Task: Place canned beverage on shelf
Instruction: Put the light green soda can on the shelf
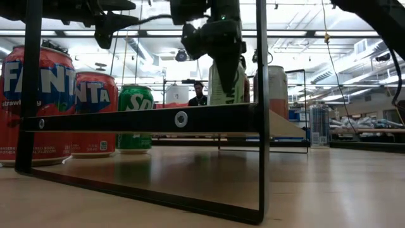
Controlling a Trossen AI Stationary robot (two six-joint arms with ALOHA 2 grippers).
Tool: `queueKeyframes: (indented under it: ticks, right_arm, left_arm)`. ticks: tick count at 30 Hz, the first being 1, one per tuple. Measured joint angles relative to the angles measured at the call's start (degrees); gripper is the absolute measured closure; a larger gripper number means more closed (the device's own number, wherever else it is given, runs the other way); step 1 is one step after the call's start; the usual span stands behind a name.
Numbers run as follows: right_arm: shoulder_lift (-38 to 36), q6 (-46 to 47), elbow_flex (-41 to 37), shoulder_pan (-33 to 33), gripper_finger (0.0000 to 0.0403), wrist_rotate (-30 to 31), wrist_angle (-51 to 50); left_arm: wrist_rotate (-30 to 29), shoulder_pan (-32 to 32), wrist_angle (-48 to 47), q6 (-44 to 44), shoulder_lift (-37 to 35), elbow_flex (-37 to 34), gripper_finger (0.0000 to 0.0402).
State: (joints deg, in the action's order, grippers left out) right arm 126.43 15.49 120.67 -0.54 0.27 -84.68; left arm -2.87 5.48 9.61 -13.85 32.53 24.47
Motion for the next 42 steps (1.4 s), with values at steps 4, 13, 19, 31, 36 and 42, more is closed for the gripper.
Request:
queueKeyframes:
  ticks: [4,13,19,31,36,42]
  right_arm:
    - [0.1,0.5,0.1,-1.4,0.0082,-0.3,-0.5]
    - [0.1,-0.7,0.0,-2.2,0.0079,-0.8,-0.5]
    - [0.0,-1.1,0.0,-2.2,0.0057,-1.5,-0.2]
    - [0.0,-0.6,3.2,-2.6,0.0050,-0.6,-0.5]
    - [0.0,-0.3,6.5,-2.4,0.0052,2.5,-3.2]
    - [0.0,-0.1,10.9,-2.4,0.0053,3.5,-5.2]
  left_arm:
    - [0.0,0.0,0.0,0.0,0.0,0.0,0.0225]
    - [0.0,0.0,-0.1,0.1,0.1,0.0,0.0225]
    - [0.0,0.0,-0.1,0.1,0.1,0.0,0.0225]
    - [0.0,0.0,-0.1,0.1,0.1,0.0,0.0225]
    - [0.0,0.0,-0.1,0.1,0.1,0.0,0.0225]
    - [0.0,0.0,-0.1,0.1,0.1,0.0,0.0225]
